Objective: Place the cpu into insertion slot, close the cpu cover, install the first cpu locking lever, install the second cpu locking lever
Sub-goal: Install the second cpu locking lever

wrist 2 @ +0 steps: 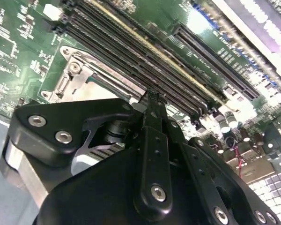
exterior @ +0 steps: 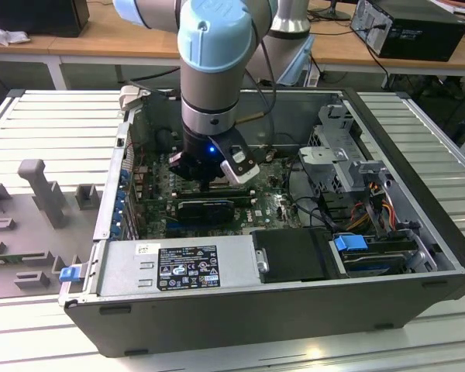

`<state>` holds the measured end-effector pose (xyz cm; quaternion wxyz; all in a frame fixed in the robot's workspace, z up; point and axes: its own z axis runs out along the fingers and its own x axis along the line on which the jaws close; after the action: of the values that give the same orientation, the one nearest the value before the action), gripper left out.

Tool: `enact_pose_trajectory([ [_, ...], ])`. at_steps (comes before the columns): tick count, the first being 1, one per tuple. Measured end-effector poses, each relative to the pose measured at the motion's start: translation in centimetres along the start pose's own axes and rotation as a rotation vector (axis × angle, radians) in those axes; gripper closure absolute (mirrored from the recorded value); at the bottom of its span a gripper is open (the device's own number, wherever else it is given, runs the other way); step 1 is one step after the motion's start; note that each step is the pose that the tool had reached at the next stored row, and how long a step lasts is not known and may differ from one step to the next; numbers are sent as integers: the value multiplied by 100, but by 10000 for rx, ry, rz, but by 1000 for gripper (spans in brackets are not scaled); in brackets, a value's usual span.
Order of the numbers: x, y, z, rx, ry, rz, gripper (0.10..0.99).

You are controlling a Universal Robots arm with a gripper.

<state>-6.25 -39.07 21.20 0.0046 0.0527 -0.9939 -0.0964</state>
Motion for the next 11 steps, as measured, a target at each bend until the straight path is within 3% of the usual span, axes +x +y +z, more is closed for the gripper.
enact_pose_trajectory([
  [5, 87, -87, 1, -534, -56, -8, 980],
  [9, 125, -121, 41, -831, -87, -15, 980],
  [11, 127, -125, 61, -880, -93, -15, 980],
])
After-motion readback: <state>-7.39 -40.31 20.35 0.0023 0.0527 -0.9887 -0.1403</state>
